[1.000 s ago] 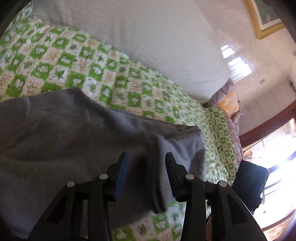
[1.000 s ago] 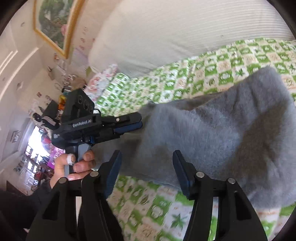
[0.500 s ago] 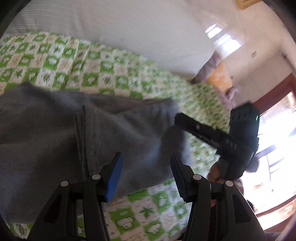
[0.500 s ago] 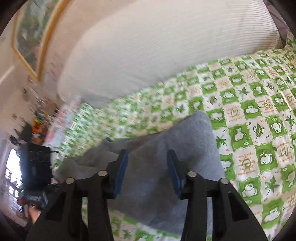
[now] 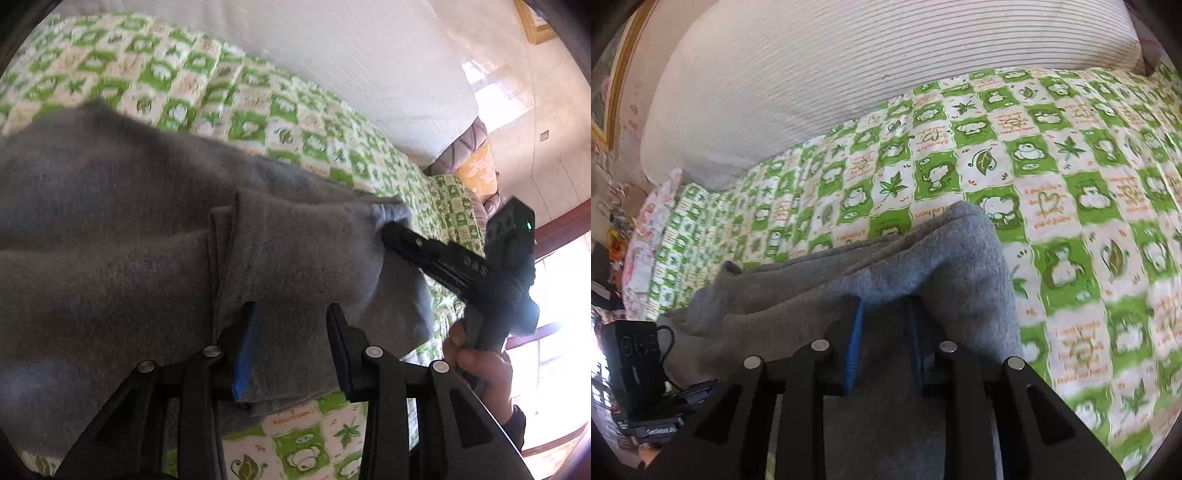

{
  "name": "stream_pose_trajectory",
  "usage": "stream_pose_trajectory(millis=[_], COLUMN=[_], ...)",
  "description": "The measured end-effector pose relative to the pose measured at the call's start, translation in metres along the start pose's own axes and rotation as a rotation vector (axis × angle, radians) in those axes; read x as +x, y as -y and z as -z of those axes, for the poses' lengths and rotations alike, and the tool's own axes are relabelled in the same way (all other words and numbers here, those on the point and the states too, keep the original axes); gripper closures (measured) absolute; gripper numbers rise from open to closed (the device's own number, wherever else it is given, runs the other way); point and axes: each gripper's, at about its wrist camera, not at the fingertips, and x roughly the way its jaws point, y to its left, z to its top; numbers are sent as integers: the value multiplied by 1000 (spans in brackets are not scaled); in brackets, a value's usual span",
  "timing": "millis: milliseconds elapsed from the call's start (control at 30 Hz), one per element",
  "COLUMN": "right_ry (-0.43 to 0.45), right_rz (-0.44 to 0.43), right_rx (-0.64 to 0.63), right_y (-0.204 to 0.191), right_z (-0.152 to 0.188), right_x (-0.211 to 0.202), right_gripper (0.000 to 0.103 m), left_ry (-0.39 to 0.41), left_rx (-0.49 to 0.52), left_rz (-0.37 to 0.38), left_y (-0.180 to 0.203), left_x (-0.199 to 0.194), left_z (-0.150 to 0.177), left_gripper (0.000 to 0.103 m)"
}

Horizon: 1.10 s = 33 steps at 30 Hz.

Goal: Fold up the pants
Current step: 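Open both grippers and release the folded grey sweatpants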

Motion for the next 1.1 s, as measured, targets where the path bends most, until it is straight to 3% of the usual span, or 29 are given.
stream_pose_trajectory(millis=[167,267,400,500,633,767,800,967,1100], right_ry=[36,22,-23,-39,-16,18,20,1,-36], right_rz=[-7,27,93,78,26,-29,-48,-101,-151], right_rx=[-36,-83,-108,-86,-91,-181,-209,-302,-344], right_y=[-12,-14,-2,5,-9,-43,-55,-103,-139], right_z=[17,36,58,60,51,46,44,41,42], right_x=[-33,-42,-32,-24,-38,-51,-52,-41,-26], right_gripper=[77,77,77,77,76,53,51,51,51], left_ry=[49,67,15,9,49,119,143,233,312], left_rx=[29,20,-28,-25,-12,-46,-66,-190,-264], left_rz=[12,-26,-31,-42,-52,-46,-43,-36,-78], left_y=[15,15,2,3,9,0,-5,-40,-69], left_x=[-13,-9,12,12,-15,-56,-69,-121,-161], left_z=[-13,-23,-29,-27,-17,2,9,36,58], left_gripper=[58,56,56,56,56,54,52,51,49])
